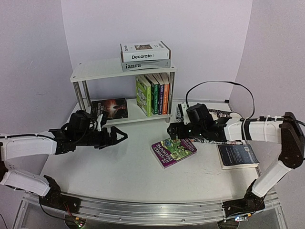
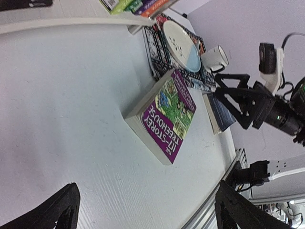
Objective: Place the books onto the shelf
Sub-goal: Adjust the book at the center of the board.
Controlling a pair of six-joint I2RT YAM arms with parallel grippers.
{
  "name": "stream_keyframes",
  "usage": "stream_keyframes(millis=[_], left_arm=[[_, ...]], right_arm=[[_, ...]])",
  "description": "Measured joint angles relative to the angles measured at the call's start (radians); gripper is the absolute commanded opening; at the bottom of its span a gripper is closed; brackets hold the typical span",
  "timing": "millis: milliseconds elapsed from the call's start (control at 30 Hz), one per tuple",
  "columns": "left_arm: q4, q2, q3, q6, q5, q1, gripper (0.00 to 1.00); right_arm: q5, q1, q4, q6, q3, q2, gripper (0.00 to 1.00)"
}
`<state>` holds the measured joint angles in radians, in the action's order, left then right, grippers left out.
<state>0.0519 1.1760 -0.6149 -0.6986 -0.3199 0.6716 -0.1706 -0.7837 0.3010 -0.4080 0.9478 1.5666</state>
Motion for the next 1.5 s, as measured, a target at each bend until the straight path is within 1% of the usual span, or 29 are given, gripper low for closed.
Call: stream_keyframes(millis=[133,233,500,900,1300,1500], left_arm=[[0.050,0.101,0.000,-0.069,0.048,0.119,1.00],[0.068,0.172,0.000,-0.115,0.070,0.152,1.00],[0.121,0.276,-0.021,-0.212,0.099,0.178,1.00],[0.185,0.348,-0.054,-0.269,0.082,0.183,1.00],[0.196,0.337,-0.047,-0.274,0.084,0.183,1.00],[0.204,0.328,-0.042,-0.276,0.087,0.183,1.00]], right_arm=[[0.096,0.066,-0.063,-0.018,-0.021,-0.010,0.98],[0.164,0.109,-0.095,-0.024,-0.043,-0.013,0.98],[0.305,0.217,-0.131,-0.031,-0.124,-0.026,0.98],[0.395,0.306,-0.135,-0.039,-0.143,-0.011,0.98],[0.507,0.325,-0.112,-0.087,-0.143,0.114,0.98],[0.523,0.325,-0.093,-0.100,-0.143,0.120,0.98]])
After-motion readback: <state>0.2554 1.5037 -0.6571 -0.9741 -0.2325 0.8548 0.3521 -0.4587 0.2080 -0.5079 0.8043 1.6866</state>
